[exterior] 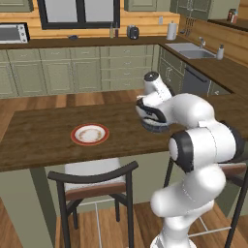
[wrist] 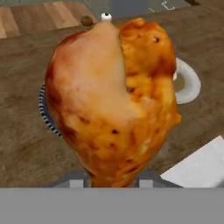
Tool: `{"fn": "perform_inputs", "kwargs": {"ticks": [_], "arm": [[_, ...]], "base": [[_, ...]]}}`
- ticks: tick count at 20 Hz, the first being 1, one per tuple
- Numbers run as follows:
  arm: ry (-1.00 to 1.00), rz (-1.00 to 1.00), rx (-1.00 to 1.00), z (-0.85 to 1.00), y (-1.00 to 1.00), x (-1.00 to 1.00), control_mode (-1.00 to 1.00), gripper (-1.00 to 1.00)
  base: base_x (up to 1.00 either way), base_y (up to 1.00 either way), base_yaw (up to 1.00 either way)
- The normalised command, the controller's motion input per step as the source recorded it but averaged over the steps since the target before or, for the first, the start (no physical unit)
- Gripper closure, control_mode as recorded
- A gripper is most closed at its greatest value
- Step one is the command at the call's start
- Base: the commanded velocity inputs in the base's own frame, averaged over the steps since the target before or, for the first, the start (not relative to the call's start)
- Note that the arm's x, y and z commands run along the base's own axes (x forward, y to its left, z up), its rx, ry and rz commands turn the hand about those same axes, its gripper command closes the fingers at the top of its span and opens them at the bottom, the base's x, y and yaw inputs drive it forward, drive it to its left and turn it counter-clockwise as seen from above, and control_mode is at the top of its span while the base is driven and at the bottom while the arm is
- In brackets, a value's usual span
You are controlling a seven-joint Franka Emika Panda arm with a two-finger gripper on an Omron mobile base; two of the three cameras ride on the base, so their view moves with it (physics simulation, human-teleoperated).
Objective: Pick the chicken drumstick and garlic from their plates and place them in the bowl. Then put the bowl in the fridge.
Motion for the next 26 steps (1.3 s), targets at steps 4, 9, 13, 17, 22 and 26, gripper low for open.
{"fn": "perform_inputs", "kwargs": {"ticks": [4, 9, 13, 17, 22, 26], "arm": [[0.17, -0.02, 0.3, -0.83, -0.64, 0.25, -1.0, 1.0], [0.13, 0.0, 0.25, -0.82, -0.06, 0.21, -1.0, 1.0], [0.01, -0.01, 0.17, -0.51, 0.01, 0.78, -1.0, -1.0], [0.0, -0.04, 0.07, -0.21, -0.22, 1.0, -1.0, -1.0], [0.04, -0.01, 0.04, -0.05, -0.22, 0.76, -1.0, -1.0], [-0.16, -0.03, 0.01, 0.58, -0.32, -0.63, -1.0, -1.0]], "base": [[0.0, 0.0, 0.0], [0.0, 0.0, 0.0], [0.0, 0.0, 0.0], [0.0, 0.0, 0.0], [0.0, 0.0, 0.0], [0.0, 0.0, 0.0]]}}
